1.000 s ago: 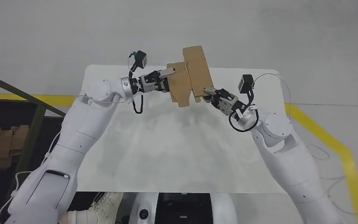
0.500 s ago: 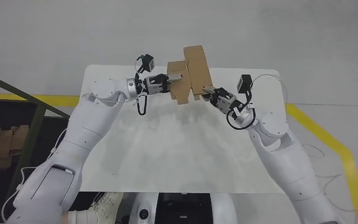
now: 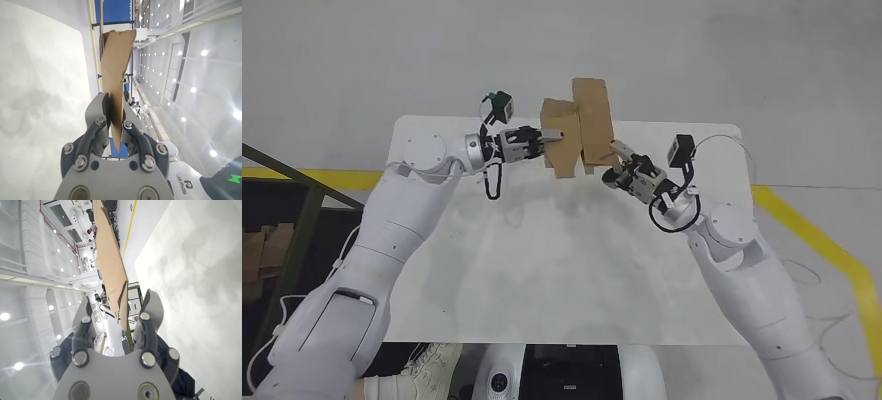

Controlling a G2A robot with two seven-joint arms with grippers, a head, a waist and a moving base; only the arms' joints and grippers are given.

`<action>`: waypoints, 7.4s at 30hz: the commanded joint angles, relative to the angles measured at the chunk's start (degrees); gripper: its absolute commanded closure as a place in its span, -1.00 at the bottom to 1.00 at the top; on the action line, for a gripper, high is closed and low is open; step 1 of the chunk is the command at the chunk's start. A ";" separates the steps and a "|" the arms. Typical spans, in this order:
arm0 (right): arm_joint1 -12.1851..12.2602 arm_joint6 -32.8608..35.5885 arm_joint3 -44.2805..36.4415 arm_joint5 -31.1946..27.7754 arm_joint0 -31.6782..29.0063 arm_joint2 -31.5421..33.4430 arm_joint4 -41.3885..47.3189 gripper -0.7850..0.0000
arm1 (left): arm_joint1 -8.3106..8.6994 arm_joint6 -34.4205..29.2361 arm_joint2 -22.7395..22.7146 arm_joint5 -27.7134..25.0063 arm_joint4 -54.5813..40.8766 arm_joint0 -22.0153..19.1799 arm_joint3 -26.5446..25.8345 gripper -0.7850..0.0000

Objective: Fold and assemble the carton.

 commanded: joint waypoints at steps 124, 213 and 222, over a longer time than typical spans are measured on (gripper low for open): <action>0.53 1.17 -9.68 -4.21 -8.49 6.17 -9.26 1.00 | 9.20 1.81 12.78 -7.07 -19.05 -2.16 -5.14 -0.55; 2.57 43.42 7.68 -25.32 1.70 5.05 -10.85 -0.49 | 0.52 -23.13 11.75 -4.27 -5.96 -10.60 9.93 1.00; 2.74 43.31 8.18 -25.31 2.00 4.49 -10.81 0.09 | 0.05 -23.03 11.40 -4.19 -5.13 -10.72 10.05 1.00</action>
